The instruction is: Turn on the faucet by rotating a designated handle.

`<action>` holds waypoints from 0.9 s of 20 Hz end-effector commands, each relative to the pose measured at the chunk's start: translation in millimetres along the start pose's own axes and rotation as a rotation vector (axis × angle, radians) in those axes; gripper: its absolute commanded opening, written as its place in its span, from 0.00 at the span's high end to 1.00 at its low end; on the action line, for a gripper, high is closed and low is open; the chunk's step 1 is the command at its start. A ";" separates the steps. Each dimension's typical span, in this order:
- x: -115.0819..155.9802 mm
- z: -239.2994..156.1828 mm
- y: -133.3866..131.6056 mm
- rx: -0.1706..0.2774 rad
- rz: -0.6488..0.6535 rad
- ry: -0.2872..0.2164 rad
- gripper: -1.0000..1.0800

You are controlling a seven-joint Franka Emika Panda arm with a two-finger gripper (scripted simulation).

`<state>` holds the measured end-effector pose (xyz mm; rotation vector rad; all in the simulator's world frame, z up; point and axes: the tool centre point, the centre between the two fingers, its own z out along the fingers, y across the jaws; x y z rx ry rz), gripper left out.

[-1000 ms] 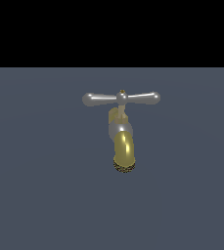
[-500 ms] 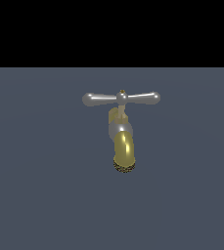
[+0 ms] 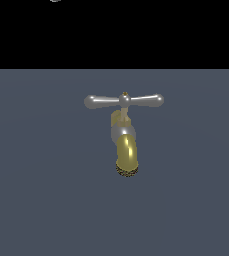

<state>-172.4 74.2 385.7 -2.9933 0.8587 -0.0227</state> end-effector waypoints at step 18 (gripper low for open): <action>62.2 86.9 -70.1 -0.008 0.418 0.000 1.00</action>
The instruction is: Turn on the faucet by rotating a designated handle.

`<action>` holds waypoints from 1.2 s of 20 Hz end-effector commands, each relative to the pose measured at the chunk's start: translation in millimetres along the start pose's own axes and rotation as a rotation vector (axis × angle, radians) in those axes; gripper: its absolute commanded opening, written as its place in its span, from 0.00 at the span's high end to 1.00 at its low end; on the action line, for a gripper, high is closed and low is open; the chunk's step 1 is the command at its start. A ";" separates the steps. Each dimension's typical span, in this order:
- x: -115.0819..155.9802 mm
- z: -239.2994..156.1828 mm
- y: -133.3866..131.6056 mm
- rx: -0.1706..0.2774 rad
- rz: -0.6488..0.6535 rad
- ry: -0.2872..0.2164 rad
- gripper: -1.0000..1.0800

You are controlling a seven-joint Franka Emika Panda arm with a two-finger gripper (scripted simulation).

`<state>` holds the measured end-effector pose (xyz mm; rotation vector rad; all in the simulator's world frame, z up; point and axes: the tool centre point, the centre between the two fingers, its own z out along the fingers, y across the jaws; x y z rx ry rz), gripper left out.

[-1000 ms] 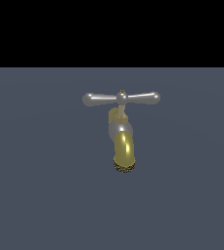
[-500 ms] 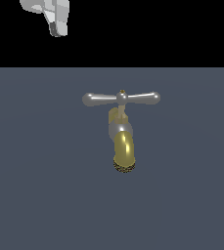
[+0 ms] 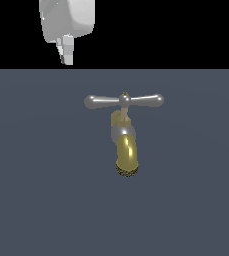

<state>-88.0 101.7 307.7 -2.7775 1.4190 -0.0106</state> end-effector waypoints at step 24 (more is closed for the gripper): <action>81.8 100.2 -75.7 -0.019 0.491 0.010 1.00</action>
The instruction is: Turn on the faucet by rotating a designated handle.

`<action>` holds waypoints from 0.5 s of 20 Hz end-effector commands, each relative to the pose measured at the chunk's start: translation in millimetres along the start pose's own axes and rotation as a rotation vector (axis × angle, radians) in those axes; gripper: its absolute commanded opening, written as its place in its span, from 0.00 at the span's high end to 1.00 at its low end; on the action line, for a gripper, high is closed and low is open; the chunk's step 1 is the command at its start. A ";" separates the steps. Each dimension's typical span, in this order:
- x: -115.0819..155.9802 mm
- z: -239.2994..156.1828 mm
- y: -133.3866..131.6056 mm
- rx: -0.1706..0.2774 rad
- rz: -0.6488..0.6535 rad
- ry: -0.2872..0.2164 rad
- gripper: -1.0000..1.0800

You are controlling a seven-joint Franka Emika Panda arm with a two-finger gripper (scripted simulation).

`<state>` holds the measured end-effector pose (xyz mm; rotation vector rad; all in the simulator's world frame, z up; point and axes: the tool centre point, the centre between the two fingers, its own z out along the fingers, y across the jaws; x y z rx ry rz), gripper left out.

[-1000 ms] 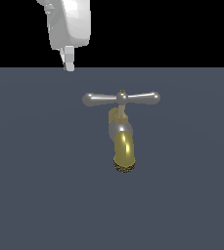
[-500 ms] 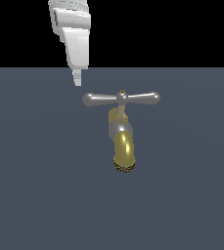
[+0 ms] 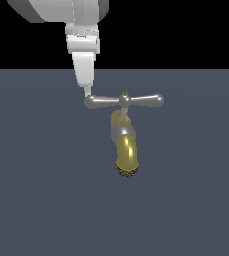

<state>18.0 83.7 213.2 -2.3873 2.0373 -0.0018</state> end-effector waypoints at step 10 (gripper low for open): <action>13.0 16.8 -17.2 -0.003 0.091 0.002 1.00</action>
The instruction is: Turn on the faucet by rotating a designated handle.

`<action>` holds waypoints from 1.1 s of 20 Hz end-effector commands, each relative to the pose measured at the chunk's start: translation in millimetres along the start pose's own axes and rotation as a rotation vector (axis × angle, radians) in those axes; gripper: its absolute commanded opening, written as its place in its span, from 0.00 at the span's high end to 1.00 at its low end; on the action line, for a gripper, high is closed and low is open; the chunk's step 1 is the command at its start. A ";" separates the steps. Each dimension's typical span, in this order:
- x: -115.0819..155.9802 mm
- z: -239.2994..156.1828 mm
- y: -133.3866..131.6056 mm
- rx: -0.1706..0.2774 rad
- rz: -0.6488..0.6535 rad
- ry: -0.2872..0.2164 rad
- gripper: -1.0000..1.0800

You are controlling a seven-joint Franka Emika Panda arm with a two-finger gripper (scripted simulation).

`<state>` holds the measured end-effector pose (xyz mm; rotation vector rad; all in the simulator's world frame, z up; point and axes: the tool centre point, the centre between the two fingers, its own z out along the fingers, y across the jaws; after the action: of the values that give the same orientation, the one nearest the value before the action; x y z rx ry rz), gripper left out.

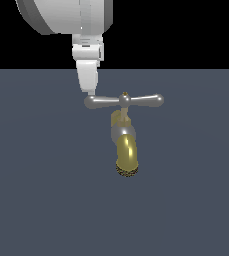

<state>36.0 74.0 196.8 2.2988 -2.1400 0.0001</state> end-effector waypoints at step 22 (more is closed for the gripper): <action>-4.6 0.3 50.5 0.001 0.004 0.000 1.00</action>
<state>-6.4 74.9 196.6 2.2988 -2.1506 0.0054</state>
